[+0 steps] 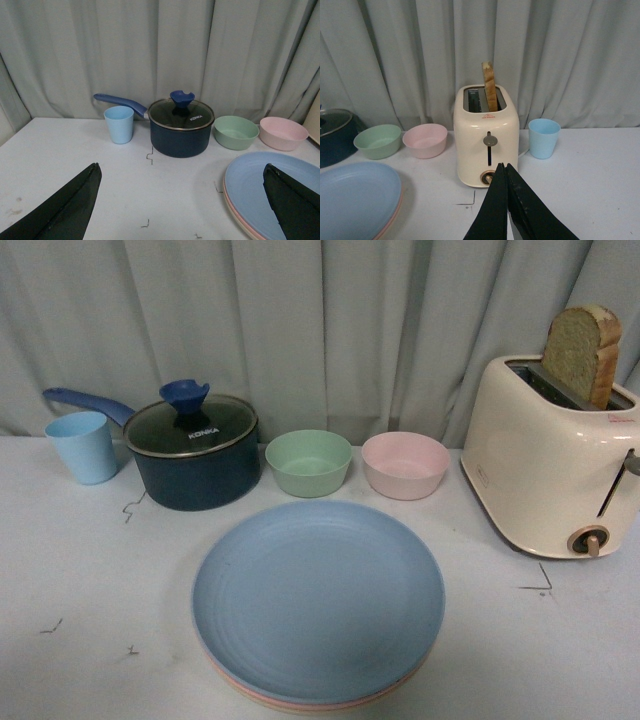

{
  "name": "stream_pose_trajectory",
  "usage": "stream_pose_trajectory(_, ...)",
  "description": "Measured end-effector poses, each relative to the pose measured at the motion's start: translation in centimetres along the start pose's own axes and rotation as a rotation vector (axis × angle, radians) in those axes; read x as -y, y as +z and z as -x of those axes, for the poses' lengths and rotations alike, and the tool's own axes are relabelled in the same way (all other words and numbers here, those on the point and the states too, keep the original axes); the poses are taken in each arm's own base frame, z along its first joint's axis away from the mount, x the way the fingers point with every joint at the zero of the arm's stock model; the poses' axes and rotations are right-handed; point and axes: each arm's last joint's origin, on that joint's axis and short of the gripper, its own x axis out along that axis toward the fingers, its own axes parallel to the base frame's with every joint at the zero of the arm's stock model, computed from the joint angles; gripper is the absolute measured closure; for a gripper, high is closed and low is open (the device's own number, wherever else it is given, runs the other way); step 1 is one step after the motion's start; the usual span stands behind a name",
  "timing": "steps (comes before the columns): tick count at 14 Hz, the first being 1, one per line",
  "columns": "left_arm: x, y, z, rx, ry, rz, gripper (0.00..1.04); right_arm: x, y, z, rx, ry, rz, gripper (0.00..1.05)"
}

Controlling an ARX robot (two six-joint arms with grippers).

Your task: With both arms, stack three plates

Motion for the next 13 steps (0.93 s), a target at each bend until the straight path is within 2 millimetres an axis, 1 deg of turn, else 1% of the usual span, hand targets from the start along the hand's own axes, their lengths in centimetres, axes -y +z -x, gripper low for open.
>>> stream_pose_trajectory(6, 0.0, 0.0, 0.0, 0.0, 0.0, 0.0, 0.07, 0.0, -0.1, 0.8, -0.002, 0.0, 0.0, 1.03)
stream_pose_trajectory(7, 0.0, 0.0, 0.0, 0.0, 0.0, 0.0, 0.07, 0.0, -0.5, 1.2, -0.039, -0.001, 0.0, 1.03)
stream_pose_trajectory(8, 0.0, 0.0, 0.0, 0.0, 0.0, 0.0, 0.07, 0.0, -0.3, 1.8, 0.001, 0.0, 0.0, 1.03)
stream_pose_trajectory(12, 0.0, 0.0, 0.0, 0.001, 0.0, 0.0, 0.07, 0.0, -0.4, 1.8, -0.01, -0.001, 0.001, 1.02)
stream_pose_trajectory(13, 0.0, 0.0, 0.0, 0.0, 0.0, 0.0, 0.07, 0.0, -0.4, 1.8, -0.01, -0.001, 0.001, 0.88)
